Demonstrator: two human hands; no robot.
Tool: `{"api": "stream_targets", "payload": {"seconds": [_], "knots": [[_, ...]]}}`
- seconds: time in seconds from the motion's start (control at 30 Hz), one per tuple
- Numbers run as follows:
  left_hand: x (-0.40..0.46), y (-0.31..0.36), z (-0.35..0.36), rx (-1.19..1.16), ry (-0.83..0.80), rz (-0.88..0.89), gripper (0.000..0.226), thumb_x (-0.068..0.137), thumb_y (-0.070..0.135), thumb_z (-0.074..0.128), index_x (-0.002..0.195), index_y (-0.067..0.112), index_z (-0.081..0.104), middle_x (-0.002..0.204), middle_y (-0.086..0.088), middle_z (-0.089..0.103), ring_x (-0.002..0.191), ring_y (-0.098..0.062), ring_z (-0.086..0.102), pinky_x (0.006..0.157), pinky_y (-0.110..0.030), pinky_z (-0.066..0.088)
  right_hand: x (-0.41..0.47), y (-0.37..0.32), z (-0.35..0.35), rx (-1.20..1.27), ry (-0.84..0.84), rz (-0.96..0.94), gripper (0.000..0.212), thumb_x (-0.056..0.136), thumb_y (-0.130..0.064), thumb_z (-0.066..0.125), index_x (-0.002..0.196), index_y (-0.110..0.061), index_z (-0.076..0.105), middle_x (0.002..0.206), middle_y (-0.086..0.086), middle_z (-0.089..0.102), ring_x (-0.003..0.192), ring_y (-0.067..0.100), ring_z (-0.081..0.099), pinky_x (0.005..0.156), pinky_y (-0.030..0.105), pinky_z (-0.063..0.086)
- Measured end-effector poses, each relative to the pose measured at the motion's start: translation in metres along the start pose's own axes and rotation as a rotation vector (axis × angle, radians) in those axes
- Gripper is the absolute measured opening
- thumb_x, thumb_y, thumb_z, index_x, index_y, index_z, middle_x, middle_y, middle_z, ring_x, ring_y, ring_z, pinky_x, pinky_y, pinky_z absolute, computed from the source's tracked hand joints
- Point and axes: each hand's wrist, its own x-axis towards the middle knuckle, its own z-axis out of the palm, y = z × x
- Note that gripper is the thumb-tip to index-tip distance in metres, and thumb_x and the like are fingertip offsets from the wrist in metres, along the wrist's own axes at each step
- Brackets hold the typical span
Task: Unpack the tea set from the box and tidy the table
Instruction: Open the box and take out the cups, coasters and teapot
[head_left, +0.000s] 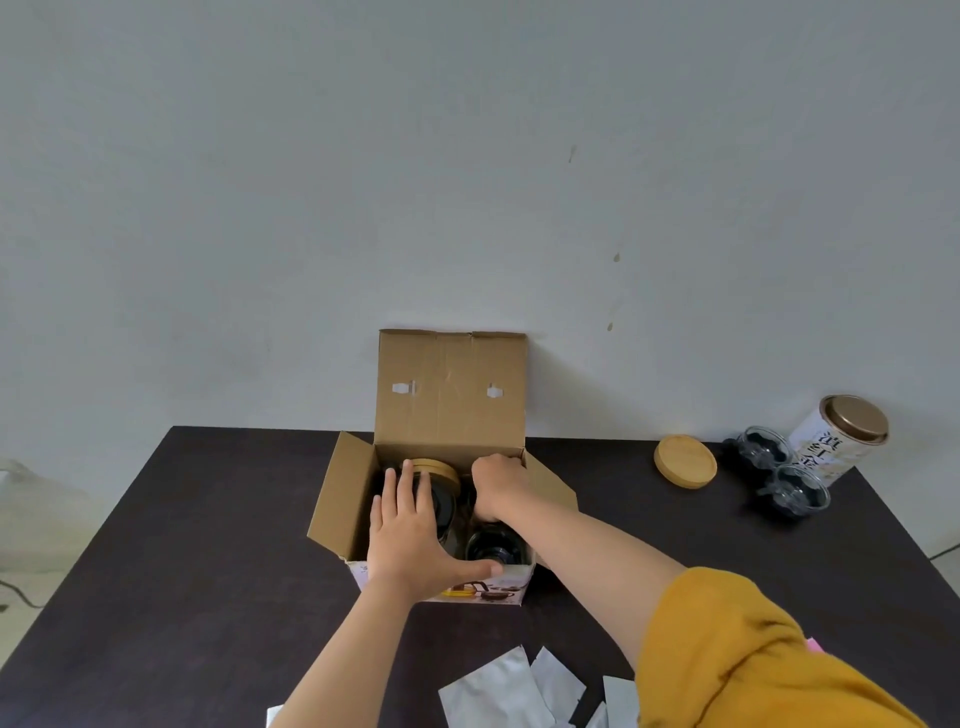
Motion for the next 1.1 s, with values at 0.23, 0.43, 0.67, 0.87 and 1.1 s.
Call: {"api": "stream_targets", "payload": {"seconds": [0.23,0.43,0.67,0.87,1.1], "knots": [[0.0,0.001,0.001,0.002,0.007,-0.003,0.151,0.032,0.103,0.021,0.151,0.013,0.001,0.159,-0.008,-0.011,0.145,-0.029,-0.016,0.117,-0.044,-0.002,-0.004,-0.001,-0.003,-0.066,0.093,-0.05,0.039,0.073,-0.033,0.078,0.098,-0.007,0.061,0.096,0.013,0.059,0.087,0.027,0.054,0.066,0.03,0.045],[-0.001,0.001,-0.001,0.005,0.003,-0.013,0.15,0.034,0.104,0.026,0.151,0.014,0.001,0.159,-0.006,-0.011,0.145,-0.029,-0.016,0.116,-0.044,-0.003,-0.018,0.002,-0.028,-0.139,0.155,-0.143,0.044,0.073,-0.042,0.075,0.095,-0.007,0.061,0.095,0.013,0.057,0.092,0.027,0.053,0.07,0.031,0.046],[0.0,0.0,0.0,0.024,0.002,-0.023,0.149,0.035,0.104,0.027,0.151,0.014,0.003,0.159,-0.005,-0.009,0.145,-0.027,-0.014,0.118,-0.044,0.0,-0.057,0.038,-0.066,0.12,0.326,-0.129,0.047,0.065,-0.05,0.075,0.069,-0.014,0.045,0.084,0.001,0.048,0.079,0.02,0.05,0.05,0.025,0.032],[0.0,-0.001,0.0,0.025,0.035,-0.025,0.15,0.032,0.105,0.026,0.151,0.015,0.008,0.16,-0.004,-0.003,0.146,-0.027,-0.008,0.118,-0.044,0.003,-0.096,0.138,-0.047,0.297,0.232,0.076,0.063,0.058,-0.045,0.078,0.104,-0.013,0.05,0.104,0.002,0.043,0.088,0.02,0.052,0.063,0.032,0.051],[0.002,0.001,0.004,0.029,0.051,-0.031,0.15,0.031,0.106,0.026,0.15,0.015,0.016,0.16,-0.004,0.004,0.147,-0.027,-0.001,0.118,-0.046,0.008,-0.126,0.274,0.009,0.127,0.018,0.357,0.076,0.057,-0.039,0.08,0.118,-0.012,0.044,0.116,0.007,0.036,0.108,0.027,0.049,0.073,0.032,0.049]]}}
